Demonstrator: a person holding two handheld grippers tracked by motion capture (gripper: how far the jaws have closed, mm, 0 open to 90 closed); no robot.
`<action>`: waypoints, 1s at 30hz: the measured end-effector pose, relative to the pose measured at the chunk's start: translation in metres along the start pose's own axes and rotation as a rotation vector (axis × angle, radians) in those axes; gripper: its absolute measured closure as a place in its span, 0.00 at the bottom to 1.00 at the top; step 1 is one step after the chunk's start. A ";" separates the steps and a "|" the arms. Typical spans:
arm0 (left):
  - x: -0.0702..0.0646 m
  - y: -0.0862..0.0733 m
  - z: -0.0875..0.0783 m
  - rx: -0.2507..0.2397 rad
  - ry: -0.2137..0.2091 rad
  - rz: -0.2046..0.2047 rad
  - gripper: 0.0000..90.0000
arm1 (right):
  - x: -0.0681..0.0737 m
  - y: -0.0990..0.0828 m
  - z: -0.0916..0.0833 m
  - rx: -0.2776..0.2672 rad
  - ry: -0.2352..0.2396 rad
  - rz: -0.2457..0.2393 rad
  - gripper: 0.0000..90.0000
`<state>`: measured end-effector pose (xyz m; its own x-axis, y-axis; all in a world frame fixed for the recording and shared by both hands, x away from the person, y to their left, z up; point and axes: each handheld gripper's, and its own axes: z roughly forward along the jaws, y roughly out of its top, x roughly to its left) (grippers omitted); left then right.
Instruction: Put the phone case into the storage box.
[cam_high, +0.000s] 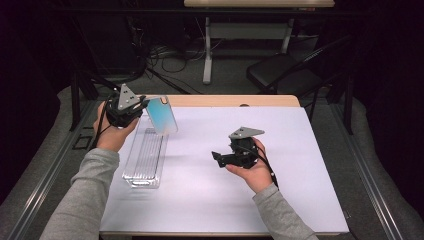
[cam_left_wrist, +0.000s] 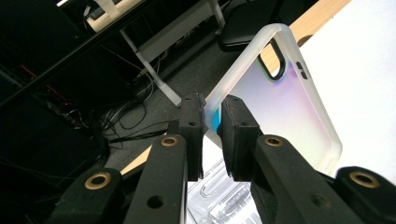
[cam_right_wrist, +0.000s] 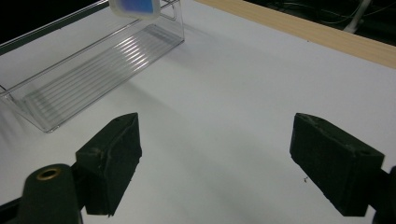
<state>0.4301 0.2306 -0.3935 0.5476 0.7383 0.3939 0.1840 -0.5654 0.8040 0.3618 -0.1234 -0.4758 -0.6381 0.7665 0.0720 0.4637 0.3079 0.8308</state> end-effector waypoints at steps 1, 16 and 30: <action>0.002 -0.001 0.001 0.004 0.001 0.002 0.89 | 0.000 0.000 0.000 -0.001 0.000 0.001 0.18; 0.019 -0.013 0.014 0.021 0.044 -0.010 0.89 | -0.001 0.000 0.001 0.002 -0.003 0.002 0.18; 0.033 -0.023 0.022 0.030 0.071 -0.013 0.89 | -0.001 -0.001 0.001 0.003 -0.004 0.006 0.18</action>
<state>0.4618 0.2597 -0.4089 0.4857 0.7694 0.4149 0.2158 -0.5655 0.7960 0.3632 -0.1241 -0.4772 -0.6332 0.7704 0.0745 0.4693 0.3056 0.8285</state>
